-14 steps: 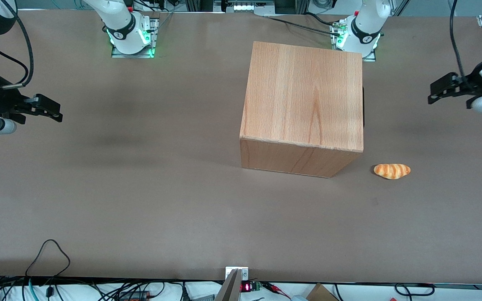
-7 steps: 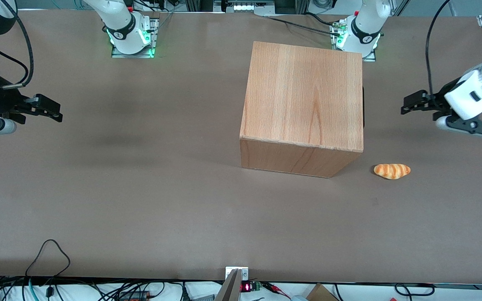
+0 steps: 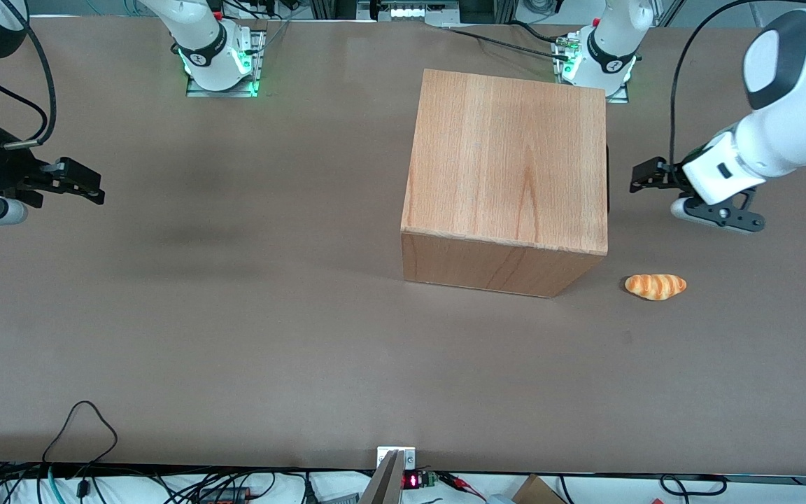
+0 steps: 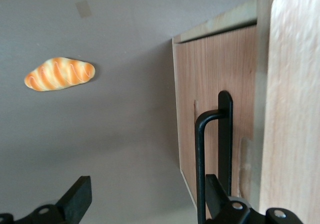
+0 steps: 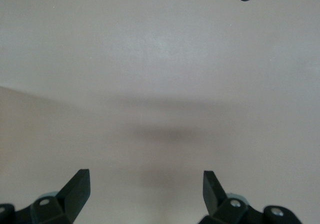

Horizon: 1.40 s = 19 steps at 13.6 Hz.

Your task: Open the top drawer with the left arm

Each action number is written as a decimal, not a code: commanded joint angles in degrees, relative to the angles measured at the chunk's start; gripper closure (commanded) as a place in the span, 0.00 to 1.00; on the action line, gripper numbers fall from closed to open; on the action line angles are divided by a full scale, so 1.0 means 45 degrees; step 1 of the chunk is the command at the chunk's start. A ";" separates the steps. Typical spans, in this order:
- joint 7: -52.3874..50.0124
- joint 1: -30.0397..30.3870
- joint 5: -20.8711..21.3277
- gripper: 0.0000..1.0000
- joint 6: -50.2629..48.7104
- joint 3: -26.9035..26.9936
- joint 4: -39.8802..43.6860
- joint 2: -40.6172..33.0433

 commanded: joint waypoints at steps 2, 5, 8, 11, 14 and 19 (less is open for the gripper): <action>0.1209 0.0231 -0.0954 0.00 0.0892 -0.0011 -0.1722 -0.0979; 0.1582 0.0679 -0.1872 0.00 0.1070 -0.0011 -0.2194 -0.0980; 0.2012 0.0992 -0.2654 0.00 0.1148 0.0009 -0.2429 -0.0903; 0.2363 0.1226 -0.3240 0.00 0.1303 0.0009 -0.2760 -0.0902; 0.2423 0.1228 -0.3475 0.00 0.1578 0.0009 -0.2976 -0.0844; 0.2599 0.1247 -0.3886 0.00 0.1598 0.0009 -0.3054 -0.0746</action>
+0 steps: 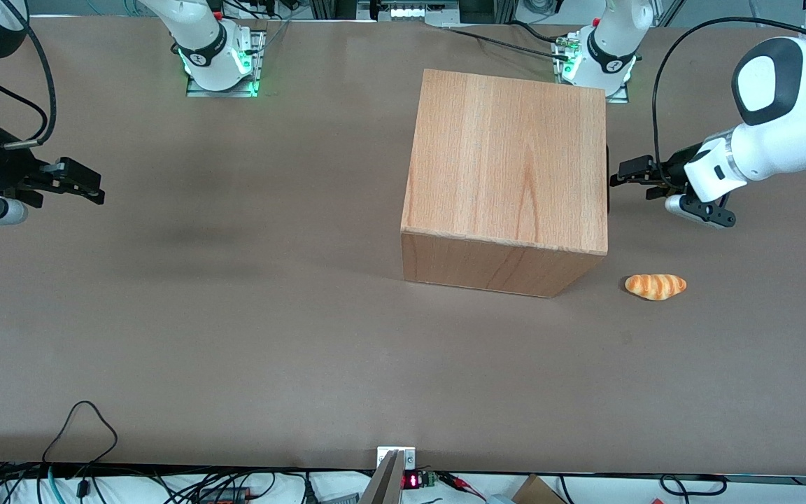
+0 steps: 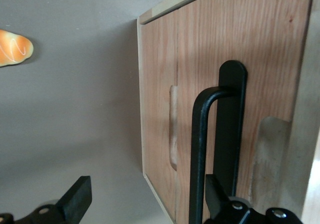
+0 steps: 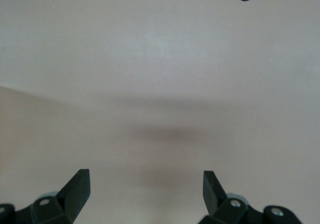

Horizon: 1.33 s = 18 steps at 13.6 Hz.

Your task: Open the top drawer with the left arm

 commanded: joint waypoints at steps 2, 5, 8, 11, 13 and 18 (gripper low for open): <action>0.0410 0.0112 -0.0510 0.00 0.0189 -0.0077 -0.0276 -0.0186; 0.0410 0.0054 -0.0510 0.00 0.0442 -0.0116 -0.0412 -0.0069; 0.0410 0.0015 -0.0510 0.00 0.0580 -0.0175 -0.0452 0.0009; 0.0410 -0.0024 -0.0510 0.00 0.0638 -0.0175 -0.0452 0.0126; 0.0410 -0.0024 -0.0510 0.00 0.0872 -0.0272 -0.0568 0.0166; 0.0410 -0.0044 -0.0510 0.00 0.1224 -0.0448 -0.0764 0.0302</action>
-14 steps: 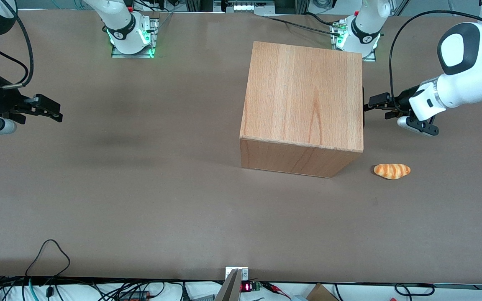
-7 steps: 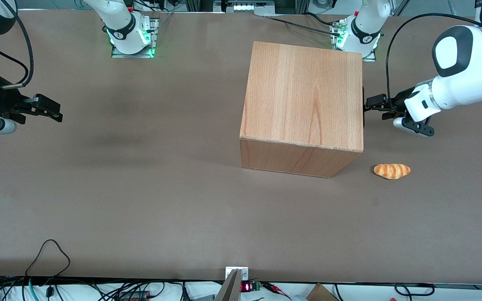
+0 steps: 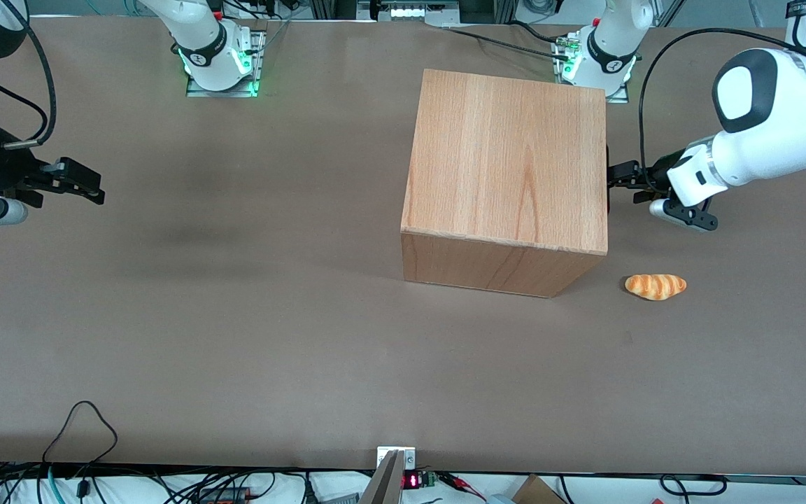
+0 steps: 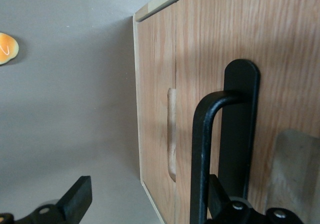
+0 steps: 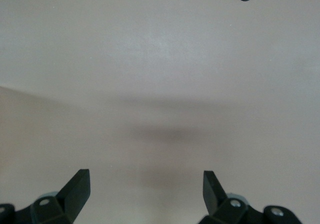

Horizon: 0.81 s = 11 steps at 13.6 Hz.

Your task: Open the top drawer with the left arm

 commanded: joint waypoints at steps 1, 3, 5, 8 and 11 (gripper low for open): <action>0.0388 -0.0010 -0.0386 0.00 0.0267 -0.0045 -0.0158 0.0119; 0.0388 -0.0010 -0.0367 0.00 0.0442 -0.0065 -0.0158 0.0217; 0.0388 -0.0010 -0.0289 0.00 0.0443 -0.0065 -0.0158 0.0295; 0.0388 0.0028 0.0003 0.00 0.0385 -0.0045 -0.0100 0.0295; 0.0369 0.0146 0.0629 0.00 0.0345 -0.0026 -0.0041 0.0276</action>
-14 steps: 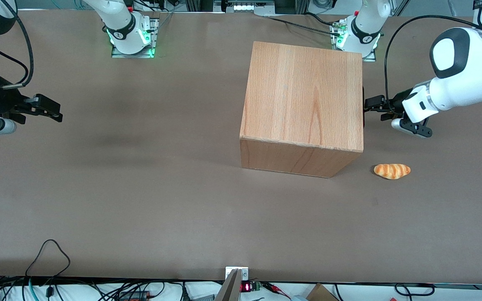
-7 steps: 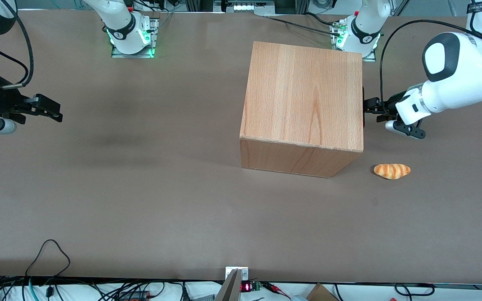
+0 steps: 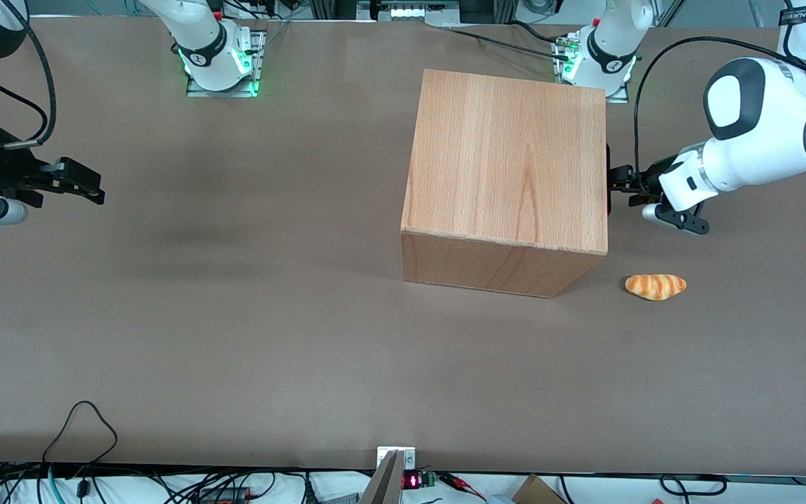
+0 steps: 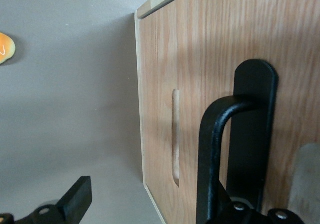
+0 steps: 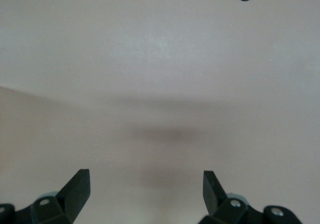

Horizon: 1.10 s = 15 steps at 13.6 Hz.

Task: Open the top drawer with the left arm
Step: 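Pull the handle outward from the cabinet with the left gripper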

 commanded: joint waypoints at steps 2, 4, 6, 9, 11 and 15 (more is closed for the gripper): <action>0.0302 0.0160 0.0716 0.00 0.0080 0.0068 0.0002 -0.0005; 0.0302 0.0315 0.1049 0.00 0.0080 0.0087 0.0002 -0.0005; 0.0263 0.0588 0.1322 0.00 0.0080 0.0087 0.0002 -0.0044; 0.0263 0.0921 0.1675 0.00 0.0080 0.0126 0.0021 -0.0064; 0.0263 0.1310 0.1967 0.00 0.0080 0.0107 0.0060 -0.0103; 0.0263 0.1995 0.2572 0.00 0.0041 0.0127 0.0216 -0.0142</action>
